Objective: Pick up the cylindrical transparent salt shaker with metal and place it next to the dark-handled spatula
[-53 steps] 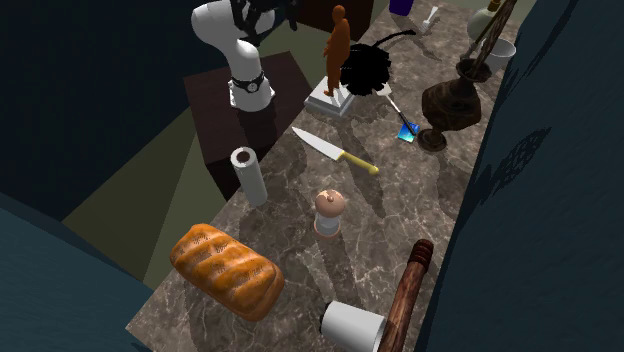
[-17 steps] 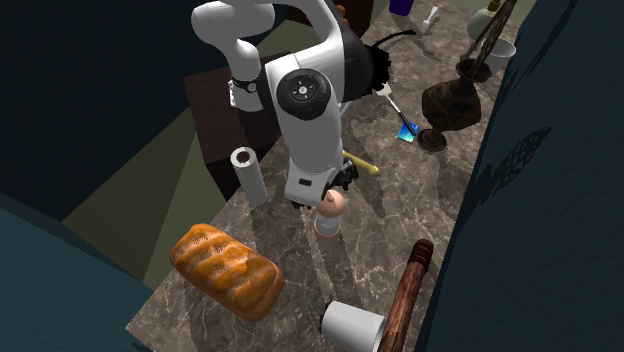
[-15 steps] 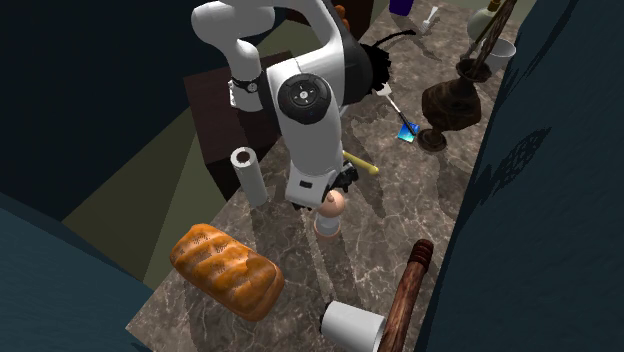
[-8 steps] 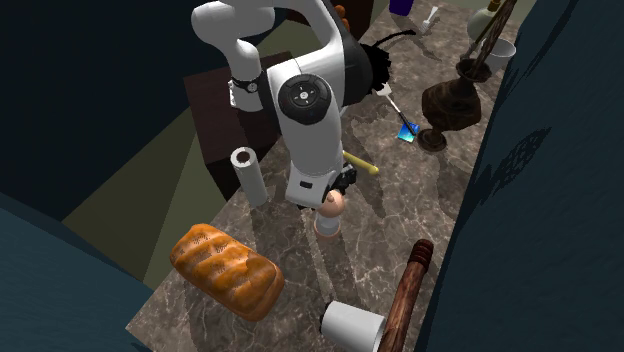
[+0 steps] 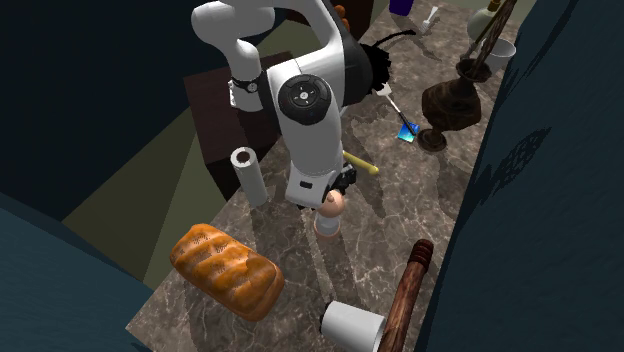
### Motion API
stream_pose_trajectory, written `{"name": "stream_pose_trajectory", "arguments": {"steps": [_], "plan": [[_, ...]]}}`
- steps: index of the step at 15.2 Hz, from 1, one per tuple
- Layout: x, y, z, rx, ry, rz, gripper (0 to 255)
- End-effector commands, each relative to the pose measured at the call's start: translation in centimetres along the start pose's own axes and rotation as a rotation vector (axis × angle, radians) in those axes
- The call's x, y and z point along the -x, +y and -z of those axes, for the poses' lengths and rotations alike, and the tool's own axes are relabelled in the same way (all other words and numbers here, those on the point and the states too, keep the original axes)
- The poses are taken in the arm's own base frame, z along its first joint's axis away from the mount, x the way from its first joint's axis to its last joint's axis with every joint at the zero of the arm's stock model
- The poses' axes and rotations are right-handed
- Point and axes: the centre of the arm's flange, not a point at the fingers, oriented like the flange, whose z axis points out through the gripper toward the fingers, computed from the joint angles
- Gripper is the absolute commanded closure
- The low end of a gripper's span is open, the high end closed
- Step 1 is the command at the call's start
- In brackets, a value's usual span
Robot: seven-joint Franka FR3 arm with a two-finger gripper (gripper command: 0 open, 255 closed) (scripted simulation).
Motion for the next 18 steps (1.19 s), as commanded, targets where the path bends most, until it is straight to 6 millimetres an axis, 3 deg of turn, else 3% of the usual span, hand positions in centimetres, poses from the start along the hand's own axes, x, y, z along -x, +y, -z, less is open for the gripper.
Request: {"name": "stream_pose_trajectory", "arguments": {"steps": [1, 18], "plan": [[0.0, 0.0, 0.0, 0.000, 0.000, 0.000, 255], [0.1, -1.4, 8.8, 0.000, 0.000, 0.000, 255]]}}
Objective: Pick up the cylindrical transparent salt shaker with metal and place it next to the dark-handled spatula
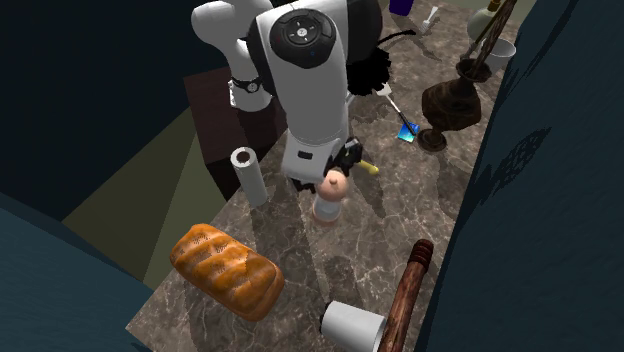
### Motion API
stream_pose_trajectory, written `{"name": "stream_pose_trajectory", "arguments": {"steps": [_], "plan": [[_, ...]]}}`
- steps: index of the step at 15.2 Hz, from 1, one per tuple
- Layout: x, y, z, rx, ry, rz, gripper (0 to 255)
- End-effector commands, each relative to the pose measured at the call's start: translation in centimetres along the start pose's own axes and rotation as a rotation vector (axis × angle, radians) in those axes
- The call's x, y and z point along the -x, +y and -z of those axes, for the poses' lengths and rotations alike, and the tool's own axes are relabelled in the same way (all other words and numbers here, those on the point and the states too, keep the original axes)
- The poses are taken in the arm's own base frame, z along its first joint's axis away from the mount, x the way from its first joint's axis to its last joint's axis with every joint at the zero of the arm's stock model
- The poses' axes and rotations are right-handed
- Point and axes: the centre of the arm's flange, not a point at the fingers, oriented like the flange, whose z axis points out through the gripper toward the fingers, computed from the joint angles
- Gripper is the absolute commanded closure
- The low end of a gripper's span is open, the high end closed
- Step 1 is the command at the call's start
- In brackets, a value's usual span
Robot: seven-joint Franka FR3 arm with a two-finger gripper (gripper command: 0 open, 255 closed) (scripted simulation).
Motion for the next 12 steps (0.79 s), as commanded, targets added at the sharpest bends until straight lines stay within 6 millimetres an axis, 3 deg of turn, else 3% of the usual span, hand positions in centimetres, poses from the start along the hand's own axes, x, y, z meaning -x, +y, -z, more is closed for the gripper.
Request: {"name": "stream_pose_trajectory", "arguments": {"steps": [1, 12], "plan": [[0.0, -0.2, 1.1, 0.000, 0.000, 0.000, 255], [0.1, -1.1, 6.9, 0.000, 0.000, 0.000, 255]]}}
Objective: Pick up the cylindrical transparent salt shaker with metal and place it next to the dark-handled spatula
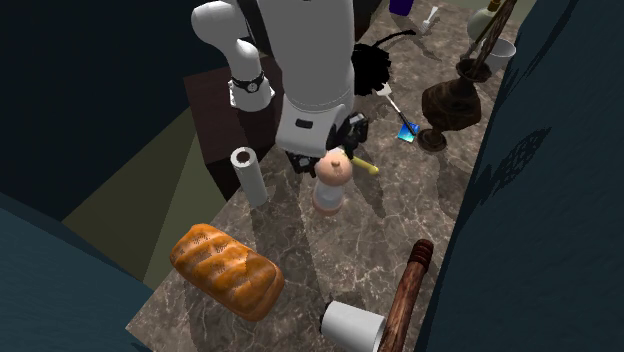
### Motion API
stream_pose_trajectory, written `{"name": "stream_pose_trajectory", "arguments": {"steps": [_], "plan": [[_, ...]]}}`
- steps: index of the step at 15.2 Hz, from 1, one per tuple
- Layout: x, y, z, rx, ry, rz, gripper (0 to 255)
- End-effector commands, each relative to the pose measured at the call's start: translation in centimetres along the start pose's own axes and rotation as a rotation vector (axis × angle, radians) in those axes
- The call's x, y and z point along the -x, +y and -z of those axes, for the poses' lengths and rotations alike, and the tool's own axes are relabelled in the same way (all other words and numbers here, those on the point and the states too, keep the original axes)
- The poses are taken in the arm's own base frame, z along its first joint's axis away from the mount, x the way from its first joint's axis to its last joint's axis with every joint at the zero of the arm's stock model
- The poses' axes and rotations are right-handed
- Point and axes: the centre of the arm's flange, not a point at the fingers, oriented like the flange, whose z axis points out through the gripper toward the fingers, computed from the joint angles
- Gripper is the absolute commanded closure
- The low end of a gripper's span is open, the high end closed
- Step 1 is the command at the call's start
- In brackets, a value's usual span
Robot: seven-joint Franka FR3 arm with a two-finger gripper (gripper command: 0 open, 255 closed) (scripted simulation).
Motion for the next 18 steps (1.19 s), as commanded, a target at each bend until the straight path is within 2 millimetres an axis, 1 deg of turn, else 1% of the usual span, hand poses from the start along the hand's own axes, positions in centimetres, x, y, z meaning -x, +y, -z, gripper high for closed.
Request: {"name": "stream_pose_trajectory", "arguments": {"steps": [1, 18], "plan": [[0.0, -0.1, 1.1, 0.000, 0.000, 0.000, 255], [0.2, -1.5, 9.9, 0.000, 0.000, 0.000, 255]]}}
